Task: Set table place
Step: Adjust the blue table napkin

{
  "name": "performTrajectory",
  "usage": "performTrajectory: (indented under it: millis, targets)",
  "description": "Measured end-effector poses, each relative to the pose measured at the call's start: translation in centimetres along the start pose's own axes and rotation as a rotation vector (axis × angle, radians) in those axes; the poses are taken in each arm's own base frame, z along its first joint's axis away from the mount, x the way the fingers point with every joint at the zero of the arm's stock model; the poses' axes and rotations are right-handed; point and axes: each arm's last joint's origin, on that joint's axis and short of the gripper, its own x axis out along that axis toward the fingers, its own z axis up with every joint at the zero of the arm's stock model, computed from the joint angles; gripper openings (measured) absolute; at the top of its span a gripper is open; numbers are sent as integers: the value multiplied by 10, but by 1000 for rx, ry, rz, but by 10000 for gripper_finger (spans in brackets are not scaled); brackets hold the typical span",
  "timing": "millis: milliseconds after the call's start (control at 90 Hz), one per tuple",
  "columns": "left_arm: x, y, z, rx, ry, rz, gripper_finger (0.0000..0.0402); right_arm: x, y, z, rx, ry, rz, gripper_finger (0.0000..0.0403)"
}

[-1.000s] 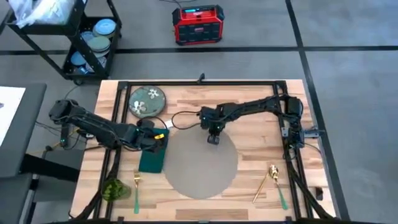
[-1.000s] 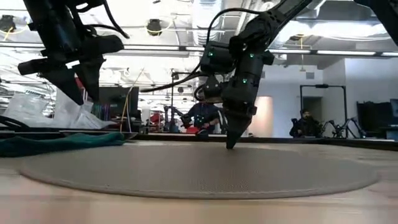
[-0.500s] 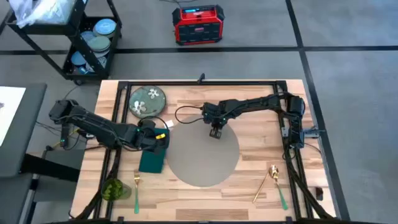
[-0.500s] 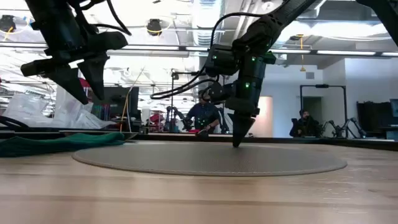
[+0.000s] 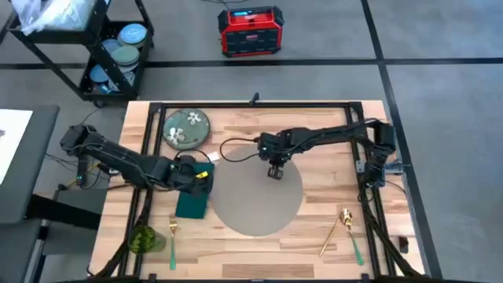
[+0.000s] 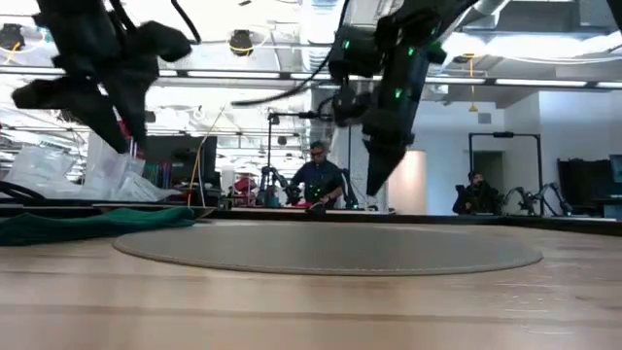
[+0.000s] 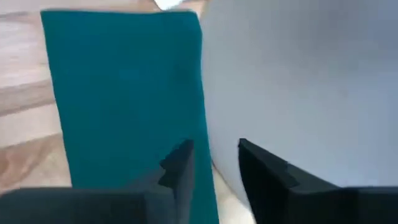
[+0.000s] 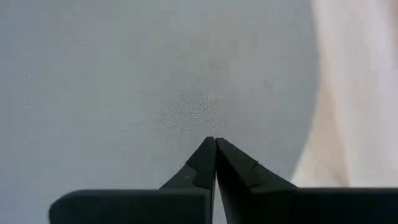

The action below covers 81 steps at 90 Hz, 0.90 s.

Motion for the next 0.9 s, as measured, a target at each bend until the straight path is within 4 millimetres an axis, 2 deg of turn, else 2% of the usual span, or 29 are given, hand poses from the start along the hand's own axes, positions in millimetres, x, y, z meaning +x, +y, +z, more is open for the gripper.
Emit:
performTrajectory:
  millis: [78, 200, 456, 622, 789, 900]
  targets:
    - [2, 1, -8, 47, 28, 28, 17, -19, -3, 0, 7, -40, -4, 0]
    - [11, 3, -18, 100, 58, 116, 3, -50, -11, -3, 29, -107, -11, 0]
    - [38, -1, -33, 199, 206, 250, 0, -115, -32, -20, 88, -249, -67, 0]
    - [53, -9, -42, 184, 250, 235, 0, -156, -41, -38, 122, -344, -120, 0]
    - [65, -16, -43, 140, 248, 210, 0, -189, -44, -57, 147, -426, -174, 0]
    - [72, -18, -42, 124, 248, 214, 0, -203, -46, -69, 166, -457, -218, 0]
